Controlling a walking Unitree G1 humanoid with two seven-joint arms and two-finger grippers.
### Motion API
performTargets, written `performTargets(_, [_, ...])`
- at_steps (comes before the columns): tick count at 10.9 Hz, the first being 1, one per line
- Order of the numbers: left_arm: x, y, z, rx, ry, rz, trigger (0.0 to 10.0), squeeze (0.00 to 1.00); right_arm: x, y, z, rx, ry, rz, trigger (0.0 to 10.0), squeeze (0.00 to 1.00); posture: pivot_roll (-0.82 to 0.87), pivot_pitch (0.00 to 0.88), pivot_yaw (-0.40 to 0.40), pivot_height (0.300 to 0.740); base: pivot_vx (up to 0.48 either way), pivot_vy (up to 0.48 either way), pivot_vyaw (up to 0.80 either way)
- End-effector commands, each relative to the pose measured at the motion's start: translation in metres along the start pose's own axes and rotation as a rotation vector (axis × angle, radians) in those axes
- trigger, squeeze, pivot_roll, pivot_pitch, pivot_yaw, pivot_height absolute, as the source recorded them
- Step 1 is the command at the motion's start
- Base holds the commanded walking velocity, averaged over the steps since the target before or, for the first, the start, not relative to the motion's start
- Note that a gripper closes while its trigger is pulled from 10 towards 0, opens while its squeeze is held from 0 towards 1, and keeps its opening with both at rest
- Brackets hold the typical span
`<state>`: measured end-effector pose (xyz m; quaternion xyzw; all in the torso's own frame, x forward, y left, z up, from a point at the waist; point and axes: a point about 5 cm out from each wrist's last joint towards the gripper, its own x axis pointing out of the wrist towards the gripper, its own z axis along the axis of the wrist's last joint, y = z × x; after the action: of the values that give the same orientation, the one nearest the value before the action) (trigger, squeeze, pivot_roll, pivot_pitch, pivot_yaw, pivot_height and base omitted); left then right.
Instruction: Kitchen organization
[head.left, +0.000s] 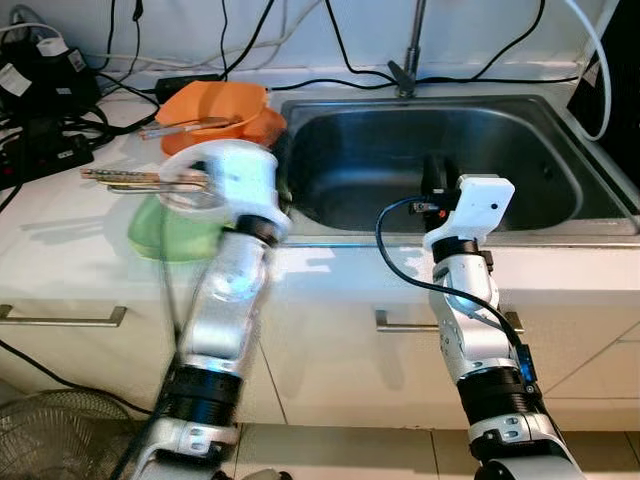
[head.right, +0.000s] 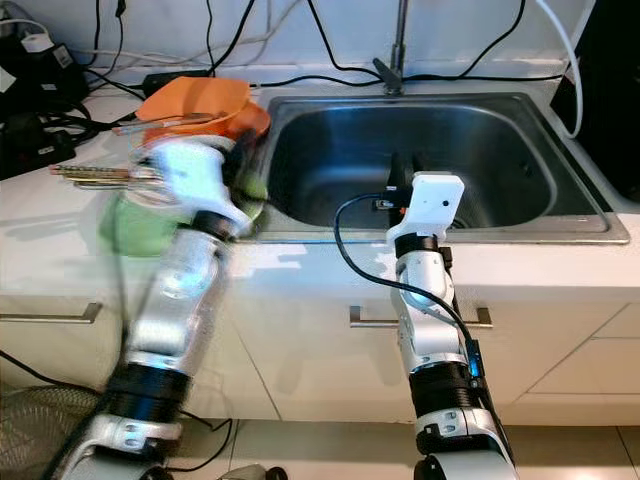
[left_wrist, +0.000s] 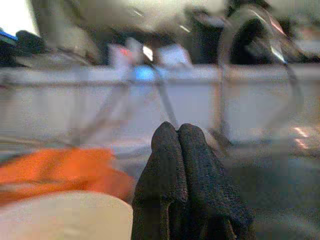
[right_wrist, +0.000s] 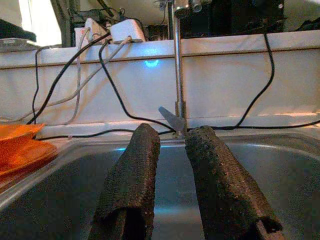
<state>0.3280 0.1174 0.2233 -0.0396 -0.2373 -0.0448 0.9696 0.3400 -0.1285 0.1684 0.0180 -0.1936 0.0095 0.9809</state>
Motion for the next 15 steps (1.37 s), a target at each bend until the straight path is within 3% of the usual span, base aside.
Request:
performTargets(1, [0.005,0.025,0.017,0.001,-0.057,0.105,10.0,0.0,0.002,0.001,0.003,-0.001,-0.009,0.005,10.0,0.0,0.1,0.0,0.066,0.74,0.0,0.0,0.0])
performTargets(2, [0.003,0.04,0.02,0.006,-0.053,0.132,10.0,0.0,0.002,0.001,0.002,0.0,-0.009,0.006,10.0,0.0,0.1,0.0,0.066,0.74,0.0,0.0,0.0])
performTargets(3, [-0.009,0.072,0.024,-0.003,-0.037,0.196,10.0,0.0,0.002,0.002,0.002,0.003,-0.006,0.011,10.0,0.0,0.1,0.0,0.068,0.74,0.0,0.0,0.0])
performTargets(5, [-0.035,0.104,0.019,-0.022,0.018,0.29,10.0,0.0,0.002,0.003,0.001,0.006,-0.004,0.012,10.0,0.0,0.12,0.0,0.065,0.74,0.0,0.0,0.0])
performTargets(6, [-0.052,0.115,0.014,-0.079,0.071,0.31,10.0,0.0,0.002,0.004,0.0,0.009,-0.001,0.018,10.0,0.0,0.13,0.0,0.058,0.74,0.0,0.0,0.0])
performTargets(7, [-0.061,0.115,0.01,-0.155,0.092,0.294,10.0,0.0,0.003,0.005,0.0,0.012,0.0,0.023,10.0,0.0,0.13,0.0,0.055,0.74,0.0,0.0,0.0])
performTargets(8, [-0.075,0.116,0.003,-0.298,0.103,0.306,10.0,0.0,0.004,0.008,0.001,0.016,0.0,0.031,10.0,0.0,0.14,0.0,0.051,0.74,0.0,0.0,0.0])
performTargets(9, [-0.082,0.114,-0.001,-0.398,0.11,0.275,10.0,0.72,0.005,0.009,0.001,0.019,-0.001,0.036,10.0,0.0,0.14,0.0,0.05,0.74,0.0,0.0,0.0])
performTargets(10, [-0.087,0.112,-0.005,-0.447,0.125,0.262,10.0,1.0,0.005,0.009,0.001,0.02,-0.001,0.038,10.0,0.0,0.14,0.0,0.051,0.74,0.0,0.0,0.0])
performTargets(12, [-0.091,0.114,-0.008,-0.478,0.134,0.281,10.0,1.0,0.004,0.009,0.0,0.023,0.0,0.039,10.0,0.0,0.14,0.0,0.051,0.74,0.0,0.0,0.0])
performTargets(15, [-0.081,0.119,-0.011,-0.476,0.131,0.315,10.0,1.0,0.004,0.009,-0.001,0.02,0.003,0.04,10.0,0.0,0.13,0.0,0.052,0.74,0.0,0.0,0.0])
